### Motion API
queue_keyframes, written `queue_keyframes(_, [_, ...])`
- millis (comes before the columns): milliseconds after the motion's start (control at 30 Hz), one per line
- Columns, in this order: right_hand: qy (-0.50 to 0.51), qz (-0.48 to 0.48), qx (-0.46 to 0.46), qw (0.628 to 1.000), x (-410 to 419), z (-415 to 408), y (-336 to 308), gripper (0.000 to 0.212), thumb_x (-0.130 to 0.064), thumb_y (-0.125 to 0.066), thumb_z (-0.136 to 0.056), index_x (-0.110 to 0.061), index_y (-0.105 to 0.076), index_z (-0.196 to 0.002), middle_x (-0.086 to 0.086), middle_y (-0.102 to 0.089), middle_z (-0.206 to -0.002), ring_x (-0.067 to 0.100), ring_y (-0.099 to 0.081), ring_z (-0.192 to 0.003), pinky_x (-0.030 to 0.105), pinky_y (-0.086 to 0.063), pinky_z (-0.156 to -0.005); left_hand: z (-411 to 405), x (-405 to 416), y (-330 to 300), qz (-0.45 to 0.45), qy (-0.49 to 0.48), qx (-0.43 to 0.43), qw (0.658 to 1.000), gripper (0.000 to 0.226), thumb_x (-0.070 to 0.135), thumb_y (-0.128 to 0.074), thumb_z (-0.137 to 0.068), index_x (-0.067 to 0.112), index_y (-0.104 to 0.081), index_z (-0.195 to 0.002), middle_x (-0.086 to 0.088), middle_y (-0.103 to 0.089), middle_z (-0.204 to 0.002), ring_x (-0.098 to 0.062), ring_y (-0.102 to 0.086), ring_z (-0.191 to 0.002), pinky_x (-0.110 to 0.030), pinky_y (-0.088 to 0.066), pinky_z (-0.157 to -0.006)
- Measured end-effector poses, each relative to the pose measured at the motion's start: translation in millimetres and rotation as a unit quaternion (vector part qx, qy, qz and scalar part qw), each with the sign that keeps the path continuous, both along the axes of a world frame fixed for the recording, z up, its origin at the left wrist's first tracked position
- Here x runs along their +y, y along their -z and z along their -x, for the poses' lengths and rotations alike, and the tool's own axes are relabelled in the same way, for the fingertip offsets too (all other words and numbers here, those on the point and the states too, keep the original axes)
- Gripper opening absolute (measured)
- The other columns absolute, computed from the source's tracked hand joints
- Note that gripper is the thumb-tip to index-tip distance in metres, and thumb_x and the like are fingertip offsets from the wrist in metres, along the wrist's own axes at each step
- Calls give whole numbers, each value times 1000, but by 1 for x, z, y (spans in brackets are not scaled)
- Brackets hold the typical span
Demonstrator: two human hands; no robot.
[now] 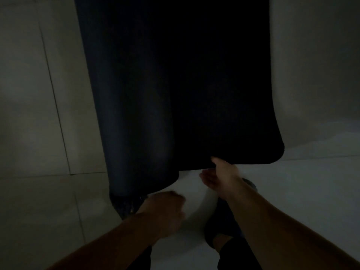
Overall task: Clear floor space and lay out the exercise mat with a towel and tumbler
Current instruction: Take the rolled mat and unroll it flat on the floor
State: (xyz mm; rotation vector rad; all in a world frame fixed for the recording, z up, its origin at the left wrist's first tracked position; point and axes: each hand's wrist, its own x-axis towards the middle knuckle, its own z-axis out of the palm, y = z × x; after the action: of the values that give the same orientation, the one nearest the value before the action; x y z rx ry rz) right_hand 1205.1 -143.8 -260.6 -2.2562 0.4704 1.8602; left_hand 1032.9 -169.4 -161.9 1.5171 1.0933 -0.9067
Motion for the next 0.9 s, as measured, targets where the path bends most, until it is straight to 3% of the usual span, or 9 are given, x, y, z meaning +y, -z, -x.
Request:
queue_keyframes(67, [-288,-13,21,957,3,0,-8,31,-35,-61,-87,-4,-65,-84,11,-68,-65,27,-69,-61,35,-58,-56,-12,29,-3,-168,-4,-64,984,27,35,-45,-91,21,-55,-112,-5,-60,-117,-27,-59,-107,-36,-48,-87])
queue_keyframes(133, [-579,-75,-10,812,21,1,-13,28,-37,-50,-88,-15,-57,-72,6,-65,-70,25,-62,-66,29,-48,-53,-22,66,8,-354,28,-93,930,15,25,-56,-83,19,-57,-97,-6,-60,-102,-28,-59,-98,-37,-48,-78])
queue_keyframes(200, [-708,-183,-113,673,44,4,-12,21,-38,-44,-88,-21,-56,-92,7,-63,-98,24,-58,-85,29,-43,-61,-25,96,22,-407,81,-57,908,35,24,-57,-81,13,-56,-115,-13,-54,-124,-35,-44,-125,-46,-40,-101])
queue_keyframes(233, [-733,-231,-152,621,53,6,-8,34,-40,-45,-87,-22,-52,-114,9,-57,-119,28,-54,-104,35,-48,-72,-25,106,31,-394,117,-24,911,51,29,-55,-84,11,-48,-131,-15,-42,-141,-38,-26,-139,-53,-25,-114])
queue_keyframes(333, [-823,-253,-109,497,69,5,10,83,-44,-51,-85,-27,-3,-151,5,1,-161,37,-5,-146,55,-28,-112,-19,108,60,-361,222,50,904,69,46,-40,-91,16,-19,-149,-15,-11,-160,-41,6,-146,-61,6,-117])
queue_keyframes(467, [-826,-209,-11,524,66,-2,37,95,-48,-51,-81,-32,12,-149,-4,26,-158,34,22,-145,56,-35,-108,1,101,80,-344,281,97,891,69,54,-28,-91,17,-21,-149,-16,-12,-160,-43,7,-146,-62,18,-112])
queue_keyframes(567, [-844,-204,-12,496,59,-4,45,105,-50,-57,-76,-31,17,-148,-5,33,-155,35,26,-143,55,-37,-106,14,97,72,-333,295,120,888,68,55,-28,-90,16,-31,-146,-17,-16,-159,-42,4,-146,-63,18,-112])
queue_keyframes(700, [-840,-196,33,504,73,-10,40,102,-39,-59,-80,-30,15,-150,-7,35,-154,33,27,-144,56,-42,-102,43,98,42,-301,276,136,903,62,50,-37,-90,20,-34,-144,-12,-13,-160,-41,5,-146,-64,10,-114])
queue_keyframes(900, [-875,-149,5,460,74,-4,29,100,-22,-58,-86,-27,18,-150,-4,41,-152,32,26,-144,50,-48,-98,104,86,23,-288,167,170,927,60,39,-50,-84,23,-35,-139,-10,-15,-156,-42,1,-145,-64,-11,-114])
